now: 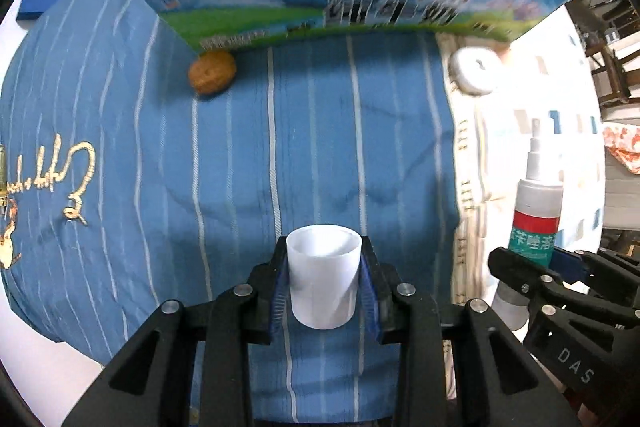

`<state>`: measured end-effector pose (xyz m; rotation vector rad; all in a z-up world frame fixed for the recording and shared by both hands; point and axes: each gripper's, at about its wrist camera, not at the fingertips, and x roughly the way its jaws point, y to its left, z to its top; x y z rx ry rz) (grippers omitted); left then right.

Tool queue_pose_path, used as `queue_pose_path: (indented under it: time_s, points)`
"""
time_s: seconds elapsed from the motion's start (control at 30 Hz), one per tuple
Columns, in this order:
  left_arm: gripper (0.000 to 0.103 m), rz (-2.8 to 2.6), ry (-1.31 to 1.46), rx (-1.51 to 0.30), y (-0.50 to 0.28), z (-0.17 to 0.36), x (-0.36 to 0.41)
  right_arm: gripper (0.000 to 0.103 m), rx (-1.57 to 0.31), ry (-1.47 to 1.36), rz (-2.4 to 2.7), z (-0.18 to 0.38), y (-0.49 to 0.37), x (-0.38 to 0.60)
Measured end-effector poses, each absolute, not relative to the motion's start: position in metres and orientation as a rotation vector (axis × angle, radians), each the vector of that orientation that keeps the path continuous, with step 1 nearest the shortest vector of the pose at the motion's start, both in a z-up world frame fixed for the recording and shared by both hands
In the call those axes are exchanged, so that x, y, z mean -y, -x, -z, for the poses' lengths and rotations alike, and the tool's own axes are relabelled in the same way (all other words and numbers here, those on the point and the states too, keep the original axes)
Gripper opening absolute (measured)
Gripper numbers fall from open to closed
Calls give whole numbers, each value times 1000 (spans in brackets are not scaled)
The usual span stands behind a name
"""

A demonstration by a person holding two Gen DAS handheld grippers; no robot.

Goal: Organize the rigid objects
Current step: 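Carry the spray bottle and white cup with both tools down into the box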

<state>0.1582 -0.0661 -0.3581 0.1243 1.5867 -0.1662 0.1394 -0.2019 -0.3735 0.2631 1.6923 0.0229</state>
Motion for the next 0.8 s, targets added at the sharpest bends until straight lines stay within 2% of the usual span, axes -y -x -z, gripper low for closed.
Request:
queue_pose_path:
  time_s: [0.4,0.53,0.8]
  points:
    - [29,241,-36,-1400,-164,234,69,35,-1507,-318,-141,260,-149,210]
    - [29,257,-6,-1345,-178,209,69,35,-1435,-346,-176,217,-171,225]
    - [29,249,51,-1284,-241,183,66,35,-1367,-338,-208,189,-227,220]
